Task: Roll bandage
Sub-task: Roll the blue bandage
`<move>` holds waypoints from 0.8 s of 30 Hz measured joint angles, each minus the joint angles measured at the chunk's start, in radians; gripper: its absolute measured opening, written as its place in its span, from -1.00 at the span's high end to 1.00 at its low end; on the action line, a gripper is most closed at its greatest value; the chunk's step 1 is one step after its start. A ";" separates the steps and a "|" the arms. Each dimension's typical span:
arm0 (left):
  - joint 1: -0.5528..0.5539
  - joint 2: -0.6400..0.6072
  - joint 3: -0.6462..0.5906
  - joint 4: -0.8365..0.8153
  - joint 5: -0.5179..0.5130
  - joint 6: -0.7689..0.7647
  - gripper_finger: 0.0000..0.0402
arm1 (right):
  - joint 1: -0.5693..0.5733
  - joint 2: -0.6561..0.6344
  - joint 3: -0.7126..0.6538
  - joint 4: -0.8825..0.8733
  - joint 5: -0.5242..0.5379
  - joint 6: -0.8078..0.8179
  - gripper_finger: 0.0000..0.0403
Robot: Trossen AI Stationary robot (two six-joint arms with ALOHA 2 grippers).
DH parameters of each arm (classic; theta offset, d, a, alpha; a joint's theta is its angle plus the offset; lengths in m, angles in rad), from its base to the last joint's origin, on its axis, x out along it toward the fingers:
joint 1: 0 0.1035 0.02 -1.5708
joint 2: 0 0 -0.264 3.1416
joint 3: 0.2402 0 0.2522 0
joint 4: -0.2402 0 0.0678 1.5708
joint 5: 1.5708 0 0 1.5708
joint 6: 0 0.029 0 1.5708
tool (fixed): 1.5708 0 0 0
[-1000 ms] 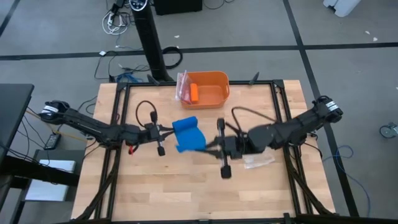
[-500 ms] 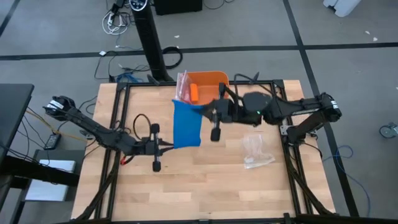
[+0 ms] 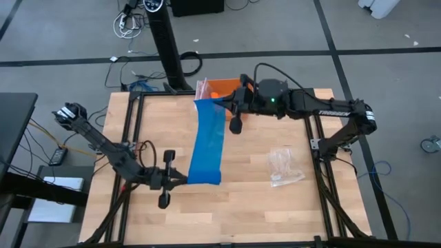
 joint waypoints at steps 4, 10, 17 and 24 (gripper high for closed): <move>-0.016 0.035 0.044 0.001 0.001 0.041 0.96 | -0.035 0.000 -0.018 -0.001 -0.087 0.067 1.00; -0.043 0.056 0.138 -0.059 0.005 0.085 0.96 | -0.025 0.001 -0.087 -0.048 -0.152 0.157 1.00; -0.055 0.057 0.197 -0.126 0.007 0.086 0.96 | 0.019 0.002 -0.231 -0.054 -0.152 0.251 0.99; -0.055 0.058 0.197 -0.128 0.009 0.081 0.96 | 0.059 0.002 -0.312 -0.043 -0.146 0.305 0.70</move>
